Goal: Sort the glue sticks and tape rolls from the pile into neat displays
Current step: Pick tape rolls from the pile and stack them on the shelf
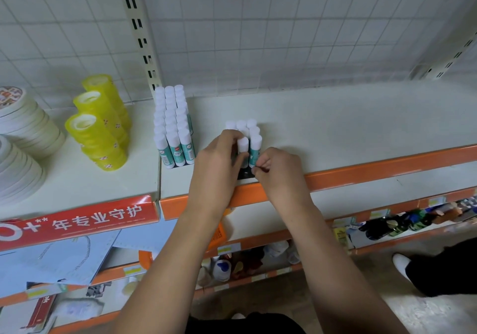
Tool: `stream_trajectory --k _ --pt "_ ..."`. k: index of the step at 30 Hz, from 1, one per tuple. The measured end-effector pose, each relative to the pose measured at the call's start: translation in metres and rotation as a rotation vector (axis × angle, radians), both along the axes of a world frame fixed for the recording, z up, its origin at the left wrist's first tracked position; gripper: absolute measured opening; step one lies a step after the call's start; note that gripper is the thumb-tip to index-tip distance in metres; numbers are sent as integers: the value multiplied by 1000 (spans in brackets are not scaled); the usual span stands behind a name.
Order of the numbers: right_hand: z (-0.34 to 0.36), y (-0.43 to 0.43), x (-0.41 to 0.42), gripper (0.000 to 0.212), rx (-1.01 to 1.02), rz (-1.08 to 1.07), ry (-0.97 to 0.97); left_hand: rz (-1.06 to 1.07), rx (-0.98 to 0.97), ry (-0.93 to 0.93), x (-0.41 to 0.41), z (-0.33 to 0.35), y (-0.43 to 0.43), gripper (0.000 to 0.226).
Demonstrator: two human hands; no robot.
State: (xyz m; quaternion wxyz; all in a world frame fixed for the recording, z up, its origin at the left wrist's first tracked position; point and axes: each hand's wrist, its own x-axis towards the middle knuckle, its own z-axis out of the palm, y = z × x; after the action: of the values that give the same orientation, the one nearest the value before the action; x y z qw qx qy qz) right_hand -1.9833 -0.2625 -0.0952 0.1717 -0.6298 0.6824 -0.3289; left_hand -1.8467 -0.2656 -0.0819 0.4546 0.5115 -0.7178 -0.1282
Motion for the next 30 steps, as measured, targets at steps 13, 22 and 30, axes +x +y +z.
stream_trajectory --k 13,22,30 --pt "1 2 0 9 4 27 25 151 109 6 -12 -1 3 21" --pt "32 33 24 4 -147 123 14 271 113 -307 30 13 36 20" --pt "46 39 154 20 -84 553 175 532 146 -389 172 41 76 16"
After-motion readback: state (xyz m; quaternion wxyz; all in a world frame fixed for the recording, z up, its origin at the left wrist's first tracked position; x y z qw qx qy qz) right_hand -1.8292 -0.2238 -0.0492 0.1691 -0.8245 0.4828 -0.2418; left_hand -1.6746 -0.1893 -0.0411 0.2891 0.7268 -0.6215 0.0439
